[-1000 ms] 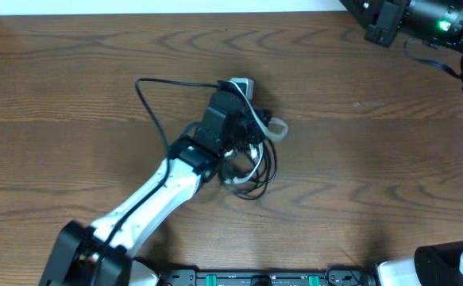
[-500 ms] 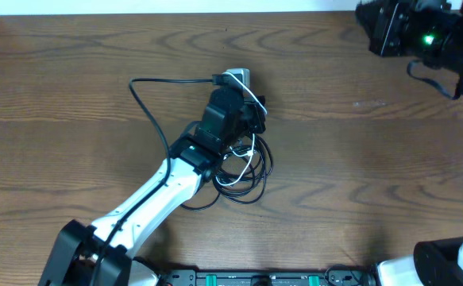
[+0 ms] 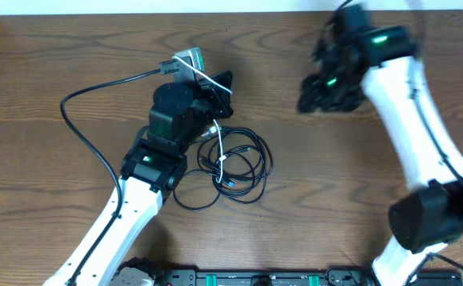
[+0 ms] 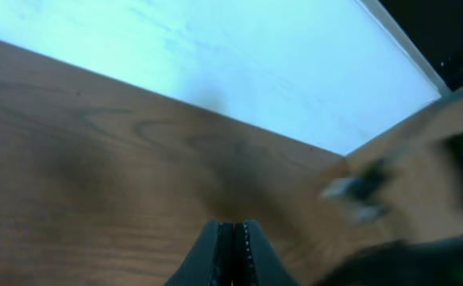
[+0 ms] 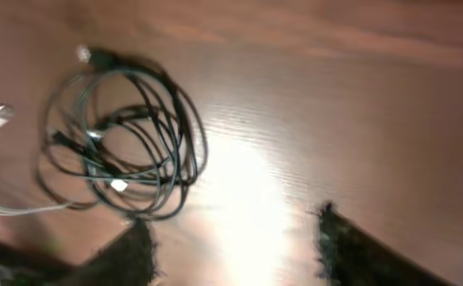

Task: Untangle cables
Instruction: 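Bring the right gripper back to grasp cables beside the left gripper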

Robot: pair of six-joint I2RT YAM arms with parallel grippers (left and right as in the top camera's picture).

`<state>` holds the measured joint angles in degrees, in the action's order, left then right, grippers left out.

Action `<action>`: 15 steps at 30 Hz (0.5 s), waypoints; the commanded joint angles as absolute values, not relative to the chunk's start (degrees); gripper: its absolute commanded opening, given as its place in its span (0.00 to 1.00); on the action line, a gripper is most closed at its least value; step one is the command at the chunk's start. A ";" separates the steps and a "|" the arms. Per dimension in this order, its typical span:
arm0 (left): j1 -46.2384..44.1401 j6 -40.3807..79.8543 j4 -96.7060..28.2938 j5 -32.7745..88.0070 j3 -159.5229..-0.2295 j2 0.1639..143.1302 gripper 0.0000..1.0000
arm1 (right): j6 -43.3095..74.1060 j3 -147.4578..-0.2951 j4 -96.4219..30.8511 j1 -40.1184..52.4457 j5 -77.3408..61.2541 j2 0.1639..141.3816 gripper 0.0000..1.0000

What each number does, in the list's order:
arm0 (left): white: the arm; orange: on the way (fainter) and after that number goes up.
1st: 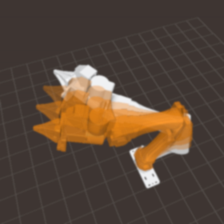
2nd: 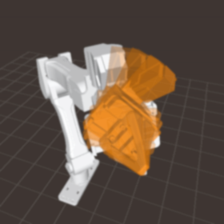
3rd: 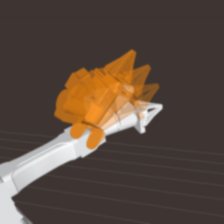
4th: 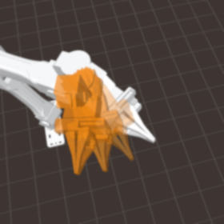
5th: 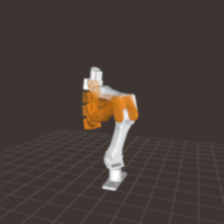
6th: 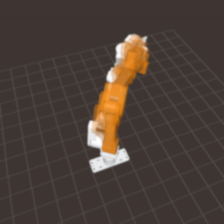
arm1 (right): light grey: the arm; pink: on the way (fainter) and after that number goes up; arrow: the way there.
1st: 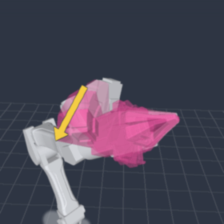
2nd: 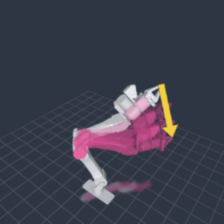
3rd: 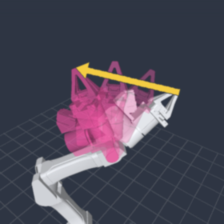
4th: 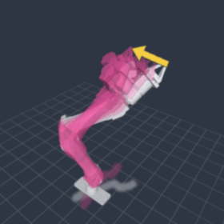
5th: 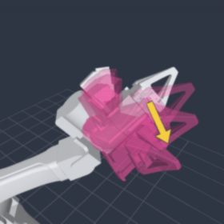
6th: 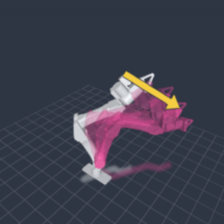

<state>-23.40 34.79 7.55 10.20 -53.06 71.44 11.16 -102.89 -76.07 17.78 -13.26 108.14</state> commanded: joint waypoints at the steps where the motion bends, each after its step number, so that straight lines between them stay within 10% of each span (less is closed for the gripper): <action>1: -23.27 35.24 6.00 11.33 -54.68 70.67 0.08 | 10.07 -95.92 -71.05 22.52 -14.06 109.43 0.70; 15: -19.42 35.24 2.31 11.35 -54.68 68.40 0.08 | 12.21 -82.08 -54.59 32.75 -3.36 115.39 0.69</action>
<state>-21.23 34.96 3.25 11.03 -53.08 70.63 10.87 -83.35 -55.75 31.55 -8.56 114.78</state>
